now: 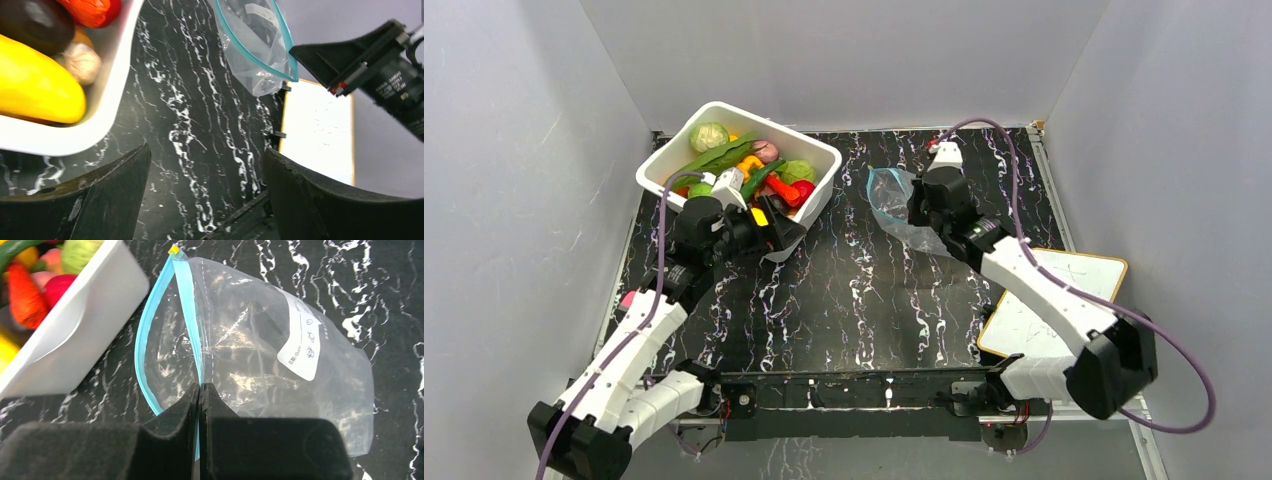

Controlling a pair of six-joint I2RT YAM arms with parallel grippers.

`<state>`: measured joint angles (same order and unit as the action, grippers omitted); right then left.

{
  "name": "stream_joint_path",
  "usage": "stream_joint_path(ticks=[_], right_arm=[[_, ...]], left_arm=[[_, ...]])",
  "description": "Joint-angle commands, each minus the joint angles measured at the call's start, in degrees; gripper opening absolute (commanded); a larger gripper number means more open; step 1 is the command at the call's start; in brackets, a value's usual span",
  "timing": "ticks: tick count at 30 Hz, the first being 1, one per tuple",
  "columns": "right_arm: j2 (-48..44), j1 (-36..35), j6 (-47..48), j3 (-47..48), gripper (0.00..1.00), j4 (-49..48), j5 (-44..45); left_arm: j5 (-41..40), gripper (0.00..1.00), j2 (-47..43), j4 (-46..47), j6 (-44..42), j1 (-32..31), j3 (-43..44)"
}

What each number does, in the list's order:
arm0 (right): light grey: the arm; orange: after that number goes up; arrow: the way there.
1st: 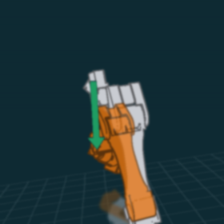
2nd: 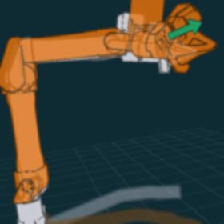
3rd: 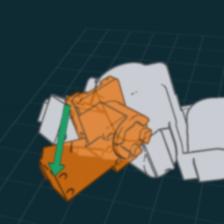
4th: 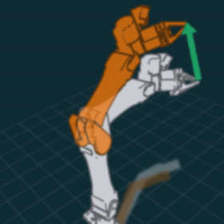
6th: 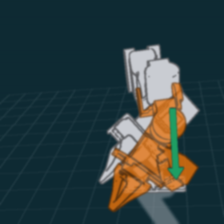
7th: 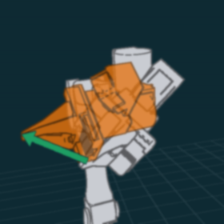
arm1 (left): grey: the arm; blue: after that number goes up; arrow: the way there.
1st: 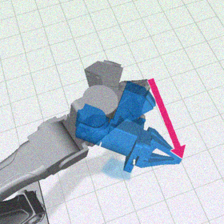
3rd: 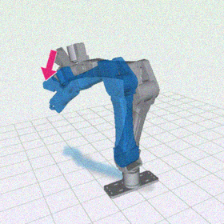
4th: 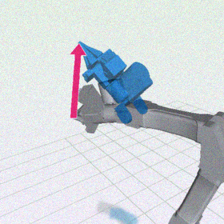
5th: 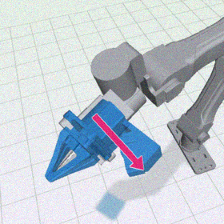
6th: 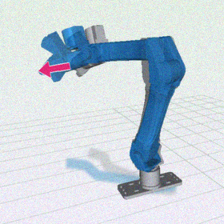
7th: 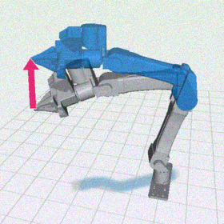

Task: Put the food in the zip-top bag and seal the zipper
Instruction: Adjust the zipper food storage bag at the center of the board.

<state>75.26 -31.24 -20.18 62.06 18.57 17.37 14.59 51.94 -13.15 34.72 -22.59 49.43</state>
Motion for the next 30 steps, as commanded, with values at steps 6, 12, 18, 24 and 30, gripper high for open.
stream_joint_path(ticks=[6, 12, 18, 24, 30], right_arm=[[-15.21, -0.97, -10.57, -6.19, 0.00, -1.93, -10.05], [-20.50, -1.38, -17.02, -9.19, 0.00, -4.07, -16.02], [-22.55, -1.87, -21.09, -11.62, 0.00, -6.46, -19.95], [-23.65, -2.69, -23.10, -12.84, 0.00, -7.77, -22.36], [-23.77, -3.57, -23.39, -13.18, 0.00, -7.91, -22.56]], left_arm=[[7.29, 0.79, 5.10, 4.96, 16.85, -0.09, 2.68], [10.19, 0.76, 8.84, 9.98, 22.15, -0.39, 1.35], [11.61, 0.73, 13.01, 13.41, 24.95, -2.57, 1.38], [10.98, 0.70, 16.42, 16.83, 26.42, -6.22, 1.01], [9.05, 0.69, 18.80, 18.81, 27.34, -8.35, 0.29]])
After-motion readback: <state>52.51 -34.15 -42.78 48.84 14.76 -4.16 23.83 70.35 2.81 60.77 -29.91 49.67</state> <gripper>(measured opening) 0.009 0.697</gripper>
